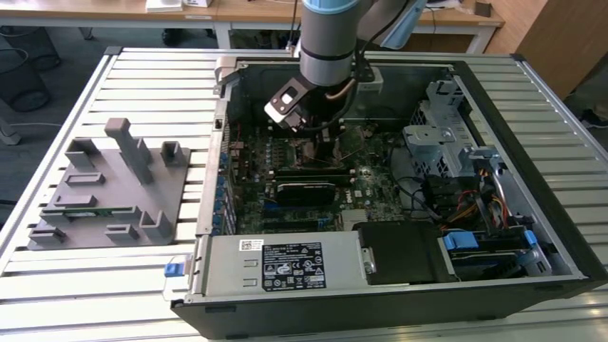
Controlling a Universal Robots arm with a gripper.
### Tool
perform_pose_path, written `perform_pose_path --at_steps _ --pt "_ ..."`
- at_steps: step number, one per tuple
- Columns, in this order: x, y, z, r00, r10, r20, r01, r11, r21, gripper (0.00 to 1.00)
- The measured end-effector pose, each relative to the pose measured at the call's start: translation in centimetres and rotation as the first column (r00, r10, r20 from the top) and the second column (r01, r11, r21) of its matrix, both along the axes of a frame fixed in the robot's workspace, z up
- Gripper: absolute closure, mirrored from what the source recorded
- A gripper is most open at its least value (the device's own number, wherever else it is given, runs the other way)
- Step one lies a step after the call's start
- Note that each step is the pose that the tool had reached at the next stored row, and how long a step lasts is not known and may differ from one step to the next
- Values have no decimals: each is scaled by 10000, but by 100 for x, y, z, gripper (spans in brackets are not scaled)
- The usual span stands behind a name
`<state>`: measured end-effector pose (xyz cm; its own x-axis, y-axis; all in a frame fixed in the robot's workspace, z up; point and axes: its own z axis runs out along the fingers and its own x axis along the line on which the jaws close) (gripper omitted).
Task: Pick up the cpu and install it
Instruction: 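Place the cpu into insertion slot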
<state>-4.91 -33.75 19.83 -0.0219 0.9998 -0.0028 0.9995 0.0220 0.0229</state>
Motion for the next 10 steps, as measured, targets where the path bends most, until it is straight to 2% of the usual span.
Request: perform_pose_path --at_steps 10 --pt "0 2 -45 10000 -2 -1 2 10000 0 46"
